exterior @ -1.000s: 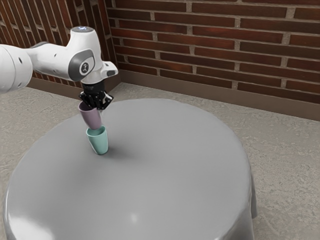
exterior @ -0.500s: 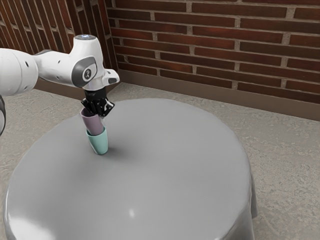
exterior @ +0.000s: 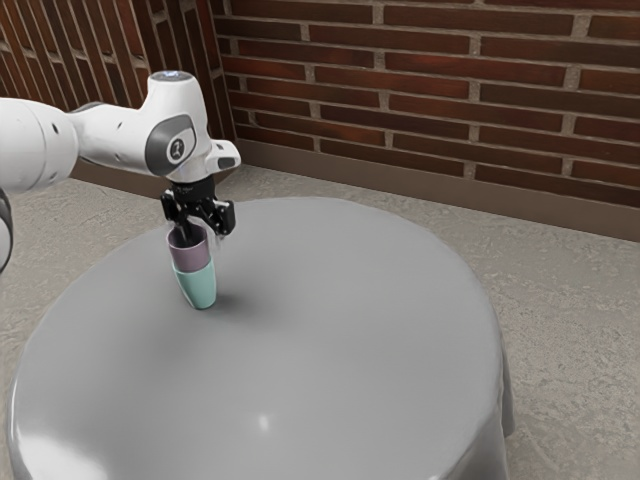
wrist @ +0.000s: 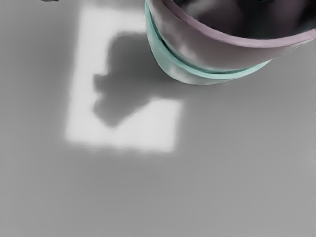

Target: Place the right cup onto the left cup

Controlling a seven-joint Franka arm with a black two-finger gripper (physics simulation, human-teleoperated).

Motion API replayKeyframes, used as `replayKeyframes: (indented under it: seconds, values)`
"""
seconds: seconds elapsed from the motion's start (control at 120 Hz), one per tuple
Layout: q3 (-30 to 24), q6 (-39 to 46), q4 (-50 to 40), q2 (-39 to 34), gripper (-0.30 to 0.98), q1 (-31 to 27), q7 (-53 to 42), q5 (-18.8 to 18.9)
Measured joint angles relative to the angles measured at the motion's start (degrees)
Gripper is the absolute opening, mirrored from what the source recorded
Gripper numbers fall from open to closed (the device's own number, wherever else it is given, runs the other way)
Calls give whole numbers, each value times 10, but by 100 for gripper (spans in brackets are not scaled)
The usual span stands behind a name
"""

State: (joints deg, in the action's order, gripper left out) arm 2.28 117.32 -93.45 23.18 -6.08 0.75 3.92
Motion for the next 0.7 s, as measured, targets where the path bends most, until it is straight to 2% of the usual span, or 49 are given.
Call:
replayKeyframes:
  seconds: [0.267, 0.7]
  values:
    - [-6, -10, -4, -38, 64, 3, -6, -1]
    - [-57, -106, -30, -196, 68, 2, -4, 9]
